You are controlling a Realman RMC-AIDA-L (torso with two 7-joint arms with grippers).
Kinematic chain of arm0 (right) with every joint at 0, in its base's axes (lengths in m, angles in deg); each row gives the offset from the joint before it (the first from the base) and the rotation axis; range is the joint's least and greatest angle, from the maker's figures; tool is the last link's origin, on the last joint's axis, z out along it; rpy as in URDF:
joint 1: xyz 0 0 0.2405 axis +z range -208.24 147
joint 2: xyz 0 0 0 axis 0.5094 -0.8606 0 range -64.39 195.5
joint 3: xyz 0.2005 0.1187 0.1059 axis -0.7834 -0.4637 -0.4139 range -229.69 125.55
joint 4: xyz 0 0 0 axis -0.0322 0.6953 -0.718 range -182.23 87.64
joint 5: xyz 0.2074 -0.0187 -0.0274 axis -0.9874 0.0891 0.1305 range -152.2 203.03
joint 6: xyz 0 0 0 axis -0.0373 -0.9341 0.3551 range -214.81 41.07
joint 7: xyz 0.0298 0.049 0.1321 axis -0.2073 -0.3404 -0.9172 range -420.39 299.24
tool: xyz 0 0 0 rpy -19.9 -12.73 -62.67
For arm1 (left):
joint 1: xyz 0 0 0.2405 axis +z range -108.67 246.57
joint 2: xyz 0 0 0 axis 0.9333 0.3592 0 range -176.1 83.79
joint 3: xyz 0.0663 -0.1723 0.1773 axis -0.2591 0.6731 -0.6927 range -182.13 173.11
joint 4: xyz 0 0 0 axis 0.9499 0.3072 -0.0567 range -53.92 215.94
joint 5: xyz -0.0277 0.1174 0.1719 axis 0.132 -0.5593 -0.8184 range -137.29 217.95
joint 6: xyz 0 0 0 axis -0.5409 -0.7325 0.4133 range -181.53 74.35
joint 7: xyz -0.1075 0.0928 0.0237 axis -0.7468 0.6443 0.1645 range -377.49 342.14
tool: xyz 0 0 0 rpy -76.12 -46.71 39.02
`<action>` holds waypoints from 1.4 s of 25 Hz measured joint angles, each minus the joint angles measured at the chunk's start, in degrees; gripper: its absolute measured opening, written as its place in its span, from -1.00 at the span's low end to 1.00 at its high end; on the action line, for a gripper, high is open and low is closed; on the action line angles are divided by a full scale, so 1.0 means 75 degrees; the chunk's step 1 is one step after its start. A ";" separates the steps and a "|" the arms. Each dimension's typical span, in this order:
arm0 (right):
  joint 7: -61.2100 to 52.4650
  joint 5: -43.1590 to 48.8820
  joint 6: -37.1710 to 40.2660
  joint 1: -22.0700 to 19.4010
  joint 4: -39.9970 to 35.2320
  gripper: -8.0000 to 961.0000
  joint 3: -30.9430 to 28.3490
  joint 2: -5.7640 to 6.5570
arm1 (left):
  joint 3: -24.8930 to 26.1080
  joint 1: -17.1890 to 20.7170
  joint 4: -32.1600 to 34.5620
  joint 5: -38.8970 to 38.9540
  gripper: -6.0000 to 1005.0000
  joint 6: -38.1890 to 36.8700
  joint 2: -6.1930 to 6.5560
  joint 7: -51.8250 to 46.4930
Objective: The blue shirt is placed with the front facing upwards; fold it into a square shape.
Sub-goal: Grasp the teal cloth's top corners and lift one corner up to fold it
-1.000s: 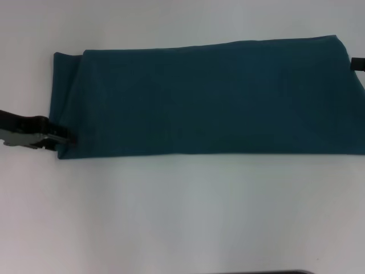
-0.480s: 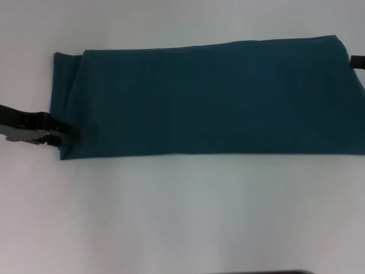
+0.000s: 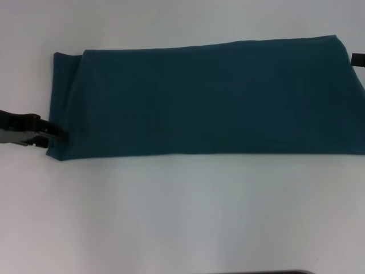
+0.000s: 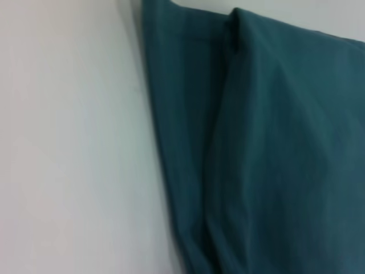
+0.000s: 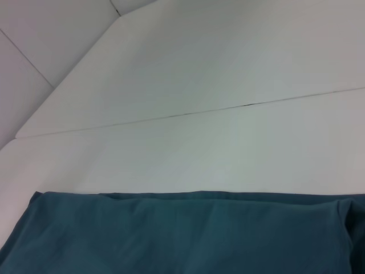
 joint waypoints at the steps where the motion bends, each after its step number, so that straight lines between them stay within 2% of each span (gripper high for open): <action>1: -0.0002 -0.0003 0.0002 0.0000 0.0000 0.84 0.0000 0.0001 | 0.0001 0.0000 0.0005 -0.0030 0.19 0.0012 0.0006 -0.0007; 13: -0.0027 -0.0010 0.0020 0.0000 0.0000 0.84 0.0000 0.0012 | 0.0041 0.0186 0.0002 -0.0061 0.19 -0.0055 0.0140 -0.0140; 35: -0.0031 -0.0064 0.0031 -0.0019 0.0000 0.84 0.0000 0.0049 | -0.0012 0.0127 0.0266 -0.0235 0.19 -0.0325 0.0083 -0.0256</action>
